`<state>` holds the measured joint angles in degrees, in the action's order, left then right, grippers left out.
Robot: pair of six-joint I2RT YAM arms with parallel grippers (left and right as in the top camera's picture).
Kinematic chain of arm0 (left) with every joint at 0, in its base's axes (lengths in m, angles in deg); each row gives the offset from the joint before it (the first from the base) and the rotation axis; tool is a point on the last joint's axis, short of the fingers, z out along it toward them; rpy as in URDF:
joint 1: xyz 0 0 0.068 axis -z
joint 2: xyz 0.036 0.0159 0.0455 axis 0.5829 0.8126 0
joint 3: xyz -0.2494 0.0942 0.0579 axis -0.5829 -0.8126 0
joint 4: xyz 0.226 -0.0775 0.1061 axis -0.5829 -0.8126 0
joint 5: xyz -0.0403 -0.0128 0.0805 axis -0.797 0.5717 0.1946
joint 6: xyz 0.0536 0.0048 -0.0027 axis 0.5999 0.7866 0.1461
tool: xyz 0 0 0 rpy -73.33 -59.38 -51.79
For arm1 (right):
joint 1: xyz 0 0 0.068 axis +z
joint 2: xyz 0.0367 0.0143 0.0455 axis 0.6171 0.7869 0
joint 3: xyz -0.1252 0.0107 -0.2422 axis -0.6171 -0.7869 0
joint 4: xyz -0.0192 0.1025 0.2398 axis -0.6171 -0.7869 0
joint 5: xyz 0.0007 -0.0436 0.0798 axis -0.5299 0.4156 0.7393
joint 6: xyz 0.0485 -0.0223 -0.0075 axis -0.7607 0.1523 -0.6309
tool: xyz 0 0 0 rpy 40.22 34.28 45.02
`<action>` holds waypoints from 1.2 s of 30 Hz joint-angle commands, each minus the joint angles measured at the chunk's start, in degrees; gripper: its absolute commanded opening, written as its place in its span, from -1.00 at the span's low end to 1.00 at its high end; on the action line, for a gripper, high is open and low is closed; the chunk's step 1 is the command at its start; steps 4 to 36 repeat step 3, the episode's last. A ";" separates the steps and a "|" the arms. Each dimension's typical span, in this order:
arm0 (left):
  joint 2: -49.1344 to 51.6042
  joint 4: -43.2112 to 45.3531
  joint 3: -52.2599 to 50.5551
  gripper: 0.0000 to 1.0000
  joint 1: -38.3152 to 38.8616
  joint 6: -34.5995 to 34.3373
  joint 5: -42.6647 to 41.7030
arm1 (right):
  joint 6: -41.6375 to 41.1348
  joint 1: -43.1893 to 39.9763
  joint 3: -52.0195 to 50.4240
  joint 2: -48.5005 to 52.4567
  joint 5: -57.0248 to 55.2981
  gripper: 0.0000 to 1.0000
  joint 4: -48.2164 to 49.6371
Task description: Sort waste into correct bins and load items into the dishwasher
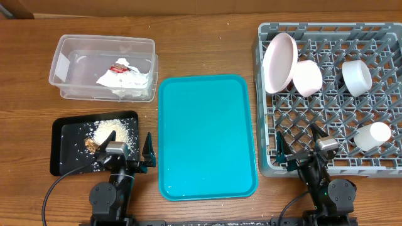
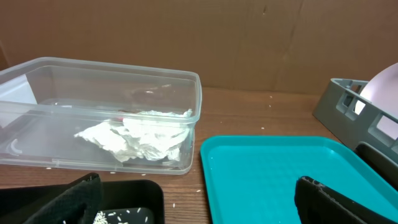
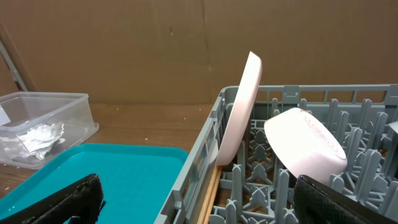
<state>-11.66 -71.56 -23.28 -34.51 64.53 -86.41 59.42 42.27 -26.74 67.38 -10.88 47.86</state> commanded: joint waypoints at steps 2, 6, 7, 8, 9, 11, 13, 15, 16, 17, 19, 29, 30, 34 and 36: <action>-0.33 -0.13 -0.22 0.99 0.28 0.90 -0.42 | 0.00 0.28 -0.59 -0.68 -0.57 1.00 0.26; -0.33 -0.13 -0.22 1.00 0.28 0.90 -0.42 | 0.00 0.28 -0.59 -0.68 -0.57 1.00 0.26; -0.33 -0.13 -0.22 1.00 0.28 0.90 -0.42 | 0.00 0.28 -0.59 -0.68 -0.57 1.00 0.26; -0.33 -0.13 -0.22 1.00 0.28 0.90 -0.42 | 0.00 0.28 -0.59 -0.68 -0.57 1.00 0.26; -0.33 -0.13 -0.22 1.00 0.28 0.90 -0.42 | 0.00 0.28 -0.59 -0.68 -0.57 1.00 0.26; -0.33 -0.13 -0.22 1.00 0.28 0.90 -0.42 | 0.00 0.28 -0.59 -0.68 -0.57 1.00 0.26; -0.33 -0.13 -0.22 1.00 0.28 0.90 -0.42 | 0.00 0.28 -0.59 -0.68 -0.57 1.00 0.26; -0.33 -0.13 -0.22 1.00 0.28 0.90 -0.42 | 0.00 0.28 -0.59 -0.68 -0.57 1.00 0.26; -0.33 -0.13 -0.22 1.00 0.28 0.90 -0.42 | 0.00 0.28 -0.59 -0.68 -0.57 1.00 0.26; -0.33 -0.13 -0.22 1.00 0.28 0.90 -0.42 | 0.00 0.28 -0.59 -0.68 -0.57 1.00 0.26; -0.33 -0.13 -0.22 1.00 0.28 0.90 -0.42 | 0.00 0.28 -0.59 -0.68 -0.57 1.00 0.26; -0.33 -0.13 -0.22 1.00 0.28 0.90 -0.42 | 0.00 0.28 -0.59 -0.68 -0.57 1.00 0.26; -0.33 -0.13 -0.22 1.00 0.28 0.90 -0.42 | 0.00 0.28 -0.59 -0.68 -0.57 1.00 0.26; -0.33 -0.13 -0.22 1.00 0.28 0.90 -0.42 | 0.00 0.28 -0.59 -0.68 -0.57 1.00 0.26; -0.33 -0.13 -0.22 1.00 0.28 0.90 -0.42 | 0.00 0.28 -0.59 -0.68 -0.57 1.00 0.26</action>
